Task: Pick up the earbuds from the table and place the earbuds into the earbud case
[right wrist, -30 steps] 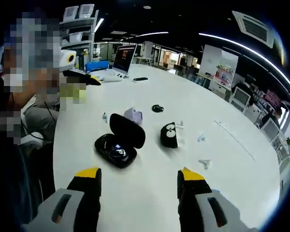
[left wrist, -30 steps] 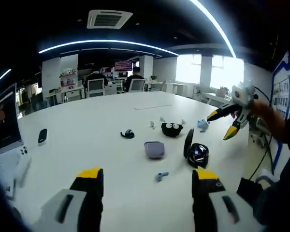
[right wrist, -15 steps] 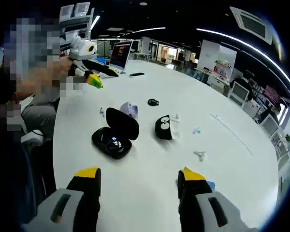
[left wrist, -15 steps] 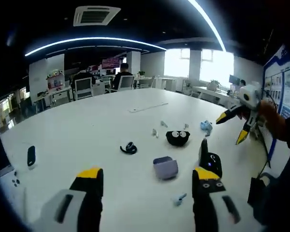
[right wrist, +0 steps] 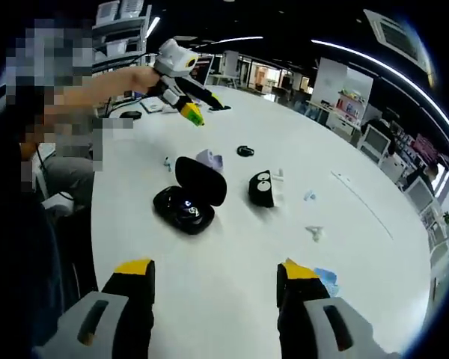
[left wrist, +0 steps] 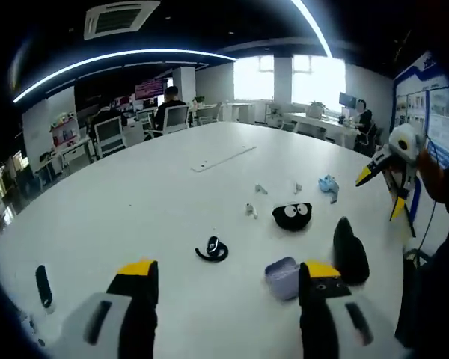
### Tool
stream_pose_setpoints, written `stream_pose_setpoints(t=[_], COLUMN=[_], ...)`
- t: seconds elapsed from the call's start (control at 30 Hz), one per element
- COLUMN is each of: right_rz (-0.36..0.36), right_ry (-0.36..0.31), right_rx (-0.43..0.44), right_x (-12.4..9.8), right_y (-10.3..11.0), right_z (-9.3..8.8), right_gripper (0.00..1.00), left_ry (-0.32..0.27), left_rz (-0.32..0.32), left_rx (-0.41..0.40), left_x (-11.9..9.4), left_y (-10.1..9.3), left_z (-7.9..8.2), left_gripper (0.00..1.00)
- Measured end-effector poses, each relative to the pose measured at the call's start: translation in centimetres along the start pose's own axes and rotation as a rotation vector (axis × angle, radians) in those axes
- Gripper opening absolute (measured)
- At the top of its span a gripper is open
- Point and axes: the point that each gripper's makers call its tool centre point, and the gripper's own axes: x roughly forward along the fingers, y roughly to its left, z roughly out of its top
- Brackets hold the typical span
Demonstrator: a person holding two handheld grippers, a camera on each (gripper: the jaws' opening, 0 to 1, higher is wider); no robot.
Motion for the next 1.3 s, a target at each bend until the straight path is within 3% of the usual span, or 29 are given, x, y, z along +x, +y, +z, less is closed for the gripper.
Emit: stream_pose_setpoints(t=[0.03, 0.07, 0.2, 0.43, 0.67, 0.93, 1.2, 1.3], right_rz=[0.000, -0.001, 0.000, -0.005, -0.012, -0.020, -0.030, -0.031], right_ry=[0.001, 0.003, 0.010, 0.008, 0.010, 0.009, 0.008, 0.006], right_rx=[0.001, 0.003, 0.004, 0.015, 0.029, 0.052, 0.066, 0.070], right_x=[0.0, -0.1, -0.1, -0.4, -1.0, -1.2, -1.4, -1.4], right_y=[-0.1, -0.1, 0.1, 0.2, 0.3, 0.3, 0.0, -0.1], right_z=[-0.1, -0.2, -0.6, -0.8, -1.3, -2.0, -2.4, -2.5], right_gripper=[0.64, 0.64, 0.64, 0.64, 0.64, 0.64, 0.64, 0.64], left_ry=[0.008, 0.021, 0.051, 0.137, 0.205, 0.253, 0.340, 0.379], left_rz=[0.000, 0.000, -0.013, -0.037, -0.082, -0.150, -0.170, -0.151], left_rx=[0.010, 0.022, 0.060, 0.107, 0.137, 0.190, 0.219, 0.216], left_x=[0.1, 1.1, 2.3, 4.3, 5.9, 7.3, 8.2, 8.6], left_y=[0.1, 1.6, 2.8, 3.4, 3.2, 2.2, 1.9, 2.1], left_z=[0.1, 0.6, 1.2, 0.6, 0.0, 0.5, -0.4, -1.0], left_gripper=[0.77, 0.77, 0.78, 0.77, 0.71, 0.54, 0.42, 0.40])
